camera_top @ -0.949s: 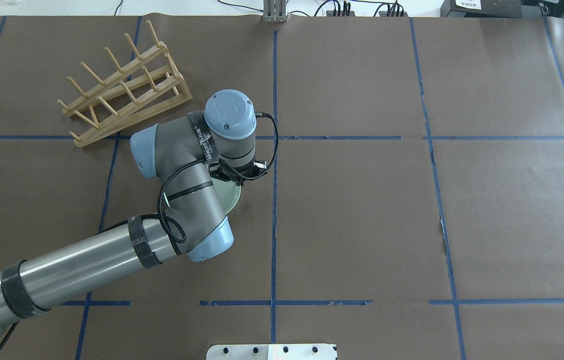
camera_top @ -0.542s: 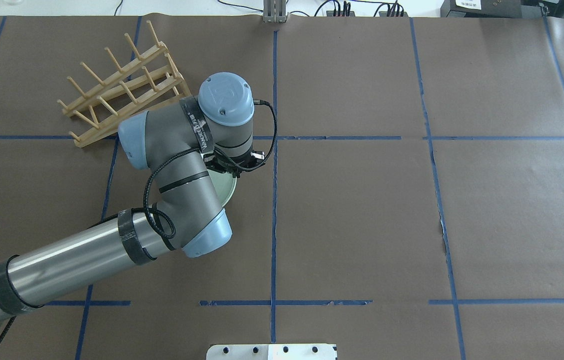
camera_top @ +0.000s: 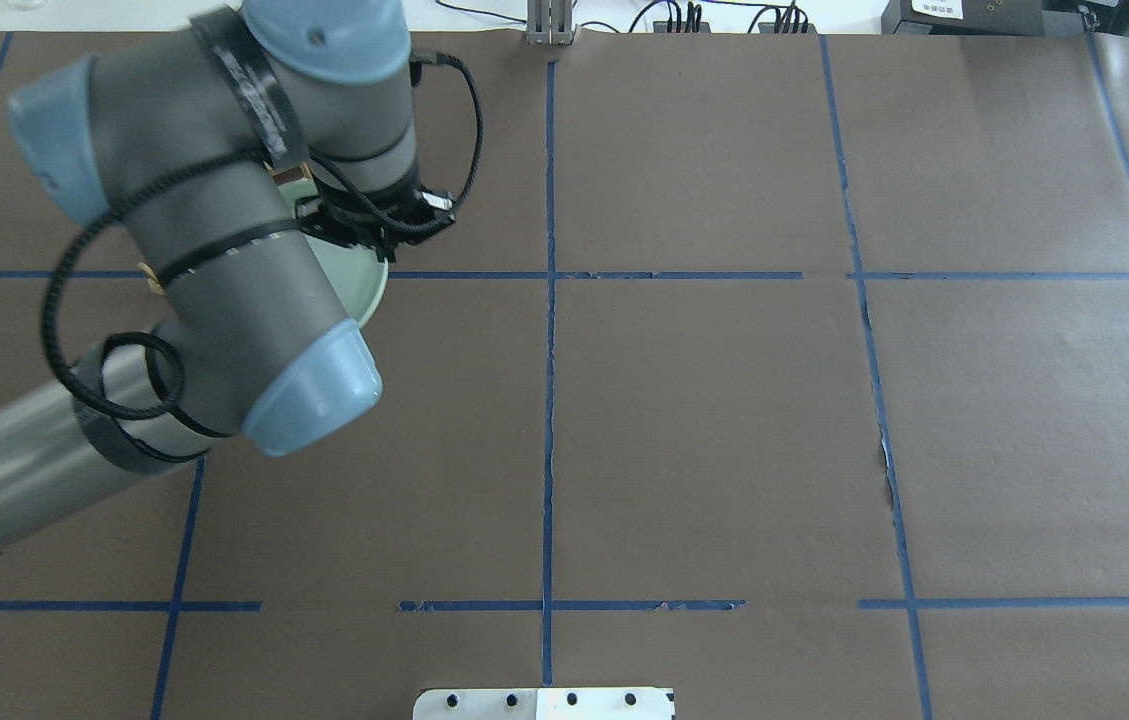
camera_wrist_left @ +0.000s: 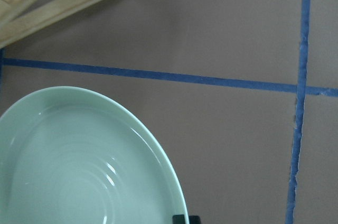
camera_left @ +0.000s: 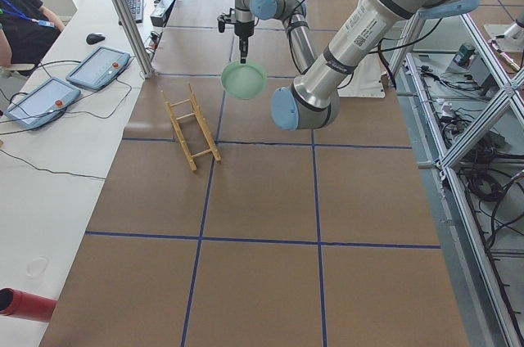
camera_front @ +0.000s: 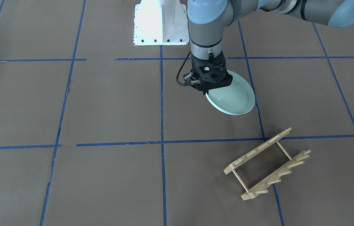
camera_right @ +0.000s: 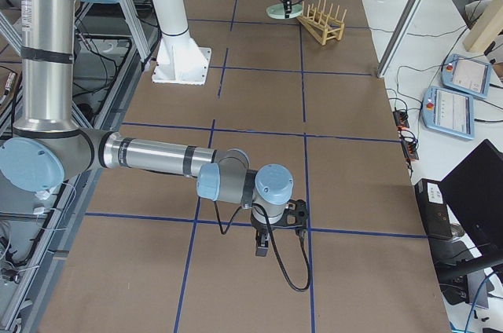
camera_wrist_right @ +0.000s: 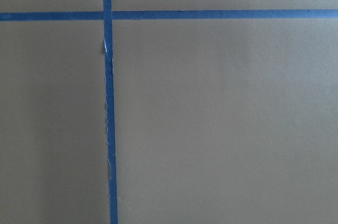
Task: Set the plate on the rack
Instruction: 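Lift the plate with the left gripper and tilt it upright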
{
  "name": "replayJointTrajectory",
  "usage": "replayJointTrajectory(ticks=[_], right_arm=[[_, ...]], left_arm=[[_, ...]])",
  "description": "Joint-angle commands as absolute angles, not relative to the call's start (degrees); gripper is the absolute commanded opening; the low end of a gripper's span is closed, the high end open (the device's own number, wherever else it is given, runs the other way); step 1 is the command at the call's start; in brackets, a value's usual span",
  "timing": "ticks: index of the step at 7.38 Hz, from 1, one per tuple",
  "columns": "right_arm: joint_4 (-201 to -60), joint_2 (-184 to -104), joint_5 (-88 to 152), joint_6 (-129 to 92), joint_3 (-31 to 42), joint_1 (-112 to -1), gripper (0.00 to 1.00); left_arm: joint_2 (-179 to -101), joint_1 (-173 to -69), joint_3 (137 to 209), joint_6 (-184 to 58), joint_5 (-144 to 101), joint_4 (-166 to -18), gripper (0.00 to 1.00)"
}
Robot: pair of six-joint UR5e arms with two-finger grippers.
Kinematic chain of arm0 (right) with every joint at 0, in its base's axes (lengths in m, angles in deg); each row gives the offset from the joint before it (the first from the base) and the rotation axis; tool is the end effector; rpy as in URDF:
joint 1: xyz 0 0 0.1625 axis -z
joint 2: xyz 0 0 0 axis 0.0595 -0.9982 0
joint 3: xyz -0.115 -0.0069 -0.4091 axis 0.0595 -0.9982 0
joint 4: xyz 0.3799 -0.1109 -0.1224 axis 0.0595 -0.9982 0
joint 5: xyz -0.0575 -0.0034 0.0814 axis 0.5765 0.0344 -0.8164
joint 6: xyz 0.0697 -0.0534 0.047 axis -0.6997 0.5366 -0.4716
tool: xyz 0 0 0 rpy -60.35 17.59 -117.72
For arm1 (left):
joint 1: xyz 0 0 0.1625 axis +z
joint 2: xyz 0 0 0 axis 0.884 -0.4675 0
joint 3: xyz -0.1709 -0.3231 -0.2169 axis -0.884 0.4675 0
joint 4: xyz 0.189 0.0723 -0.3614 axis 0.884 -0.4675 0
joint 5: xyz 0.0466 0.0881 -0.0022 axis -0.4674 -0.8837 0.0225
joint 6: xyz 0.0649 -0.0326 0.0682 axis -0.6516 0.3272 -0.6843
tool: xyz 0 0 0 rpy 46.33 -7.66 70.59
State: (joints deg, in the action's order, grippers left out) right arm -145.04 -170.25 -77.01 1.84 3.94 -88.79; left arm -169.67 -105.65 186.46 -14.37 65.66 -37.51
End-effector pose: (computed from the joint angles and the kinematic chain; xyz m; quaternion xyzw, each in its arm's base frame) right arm 0.0837 -0.4352 0.7003 -0.0301 -0.3580 0.0041 0.9332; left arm 0.3892 -0.5090 0.1114 0.0424 0.3321 -0.0892 0.9381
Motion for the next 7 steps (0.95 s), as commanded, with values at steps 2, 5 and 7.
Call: replayJointTrajectory(ticks=[2,5,7], right_arm=[[-145.0,-170.2,-77.0,1.8,3.9,-88.8,1.0],[-145.1,-170.2,-77.0,1.8,3.9,-88.8,1.0],[-145.0,-170.2,-77.0,1.8,3.9,-88.8,1.0]], left_arm=[[-170.0,-124.6,195.1,-19.1,76.7,-33.7,0.0],[-159.3,-138.8,197.4,-18.6,94.8,-55.7,0.0],[-147.2,-138.8,196.9,-3.0,96.2,-86.4,0.0]])
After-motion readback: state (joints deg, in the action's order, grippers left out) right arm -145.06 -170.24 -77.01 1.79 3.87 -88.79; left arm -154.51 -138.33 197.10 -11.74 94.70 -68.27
